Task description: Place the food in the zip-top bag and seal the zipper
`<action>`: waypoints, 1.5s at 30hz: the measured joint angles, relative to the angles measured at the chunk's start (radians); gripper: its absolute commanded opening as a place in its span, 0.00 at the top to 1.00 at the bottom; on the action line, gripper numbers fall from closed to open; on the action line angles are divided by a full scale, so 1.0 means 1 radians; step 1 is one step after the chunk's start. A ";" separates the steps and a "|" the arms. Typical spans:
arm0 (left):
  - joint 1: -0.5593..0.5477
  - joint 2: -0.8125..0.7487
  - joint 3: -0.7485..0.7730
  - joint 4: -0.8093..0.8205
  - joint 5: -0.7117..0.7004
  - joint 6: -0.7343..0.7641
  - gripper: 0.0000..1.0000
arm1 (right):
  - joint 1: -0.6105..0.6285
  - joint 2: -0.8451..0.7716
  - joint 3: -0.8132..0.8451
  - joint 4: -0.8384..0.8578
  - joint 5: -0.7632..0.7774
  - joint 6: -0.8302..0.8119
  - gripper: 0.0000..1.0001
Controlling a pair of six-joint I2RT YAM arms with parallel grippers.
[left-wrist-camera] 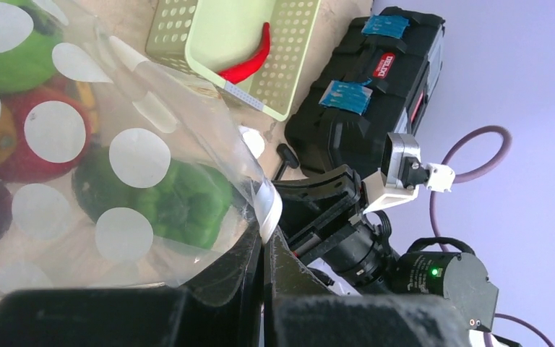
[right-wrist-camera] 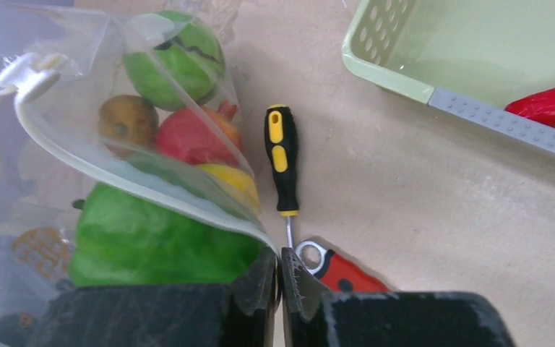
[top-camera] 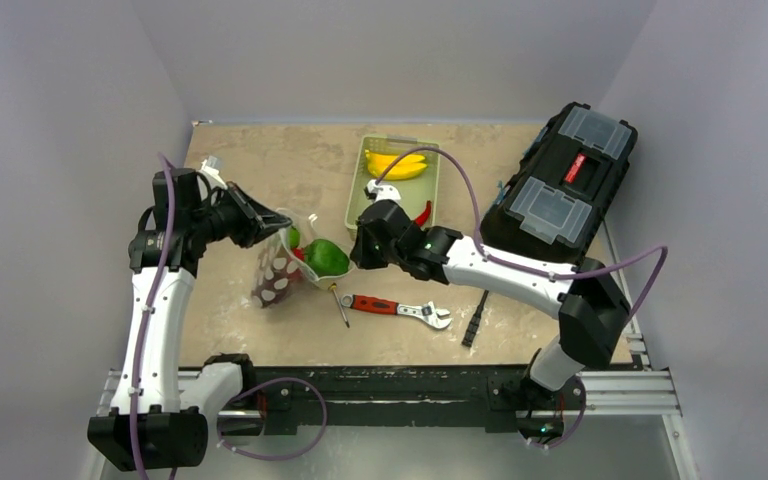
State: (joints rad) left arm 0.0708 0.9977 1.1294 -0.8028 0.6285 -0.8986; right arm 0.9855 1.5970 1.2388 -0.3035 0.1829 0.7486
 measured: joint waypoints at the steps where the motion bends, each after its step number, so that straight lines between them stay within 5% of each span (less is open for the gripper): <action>1: 0.000 0.000 0.000 -0.002 -0.001 0.005 1.00 | 0.000 0.005 0.003 0.005 -0.002 -0.008 1.00; 16: 0.030 0.045 0.052 -0.154 -0.383 0.240 1.00 | 0.041 0.078 0.260 0.301 -0.154 -0.105 1.00; 26: 0.034 -0.076 0.049 -0.160 -0.512 0.310 1.00 | 0.045 0.182 0.277 0.322 -0.167 -0.140 1.00; 37: 0.052 0.051 0.006 -0.133 -0.576 0.370 1.00 | 0.063 0.290 0.377 0.361 -0.198 -0.167 1.00; 39: 0.054 0.050 0.006 -0.127 -0.584 0.380 1.00 | 0.063 0.314 0.403 0.347 -0.202 -0.174 0.78; 45: 0.058 0.031 -0.001 -0.086 -0.604 0.412 1.00 | 0.063 0.311 0.442 0.259 -0.198 -0.217 0.47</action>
State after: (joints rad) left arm 0.1287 1.0283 1.1286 -0.8890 0.0242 -0.4862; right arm 1.0489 1.9083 1.6806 -0.0448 -0.0151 0.5320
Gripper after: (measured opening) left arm 0.006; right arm 0.406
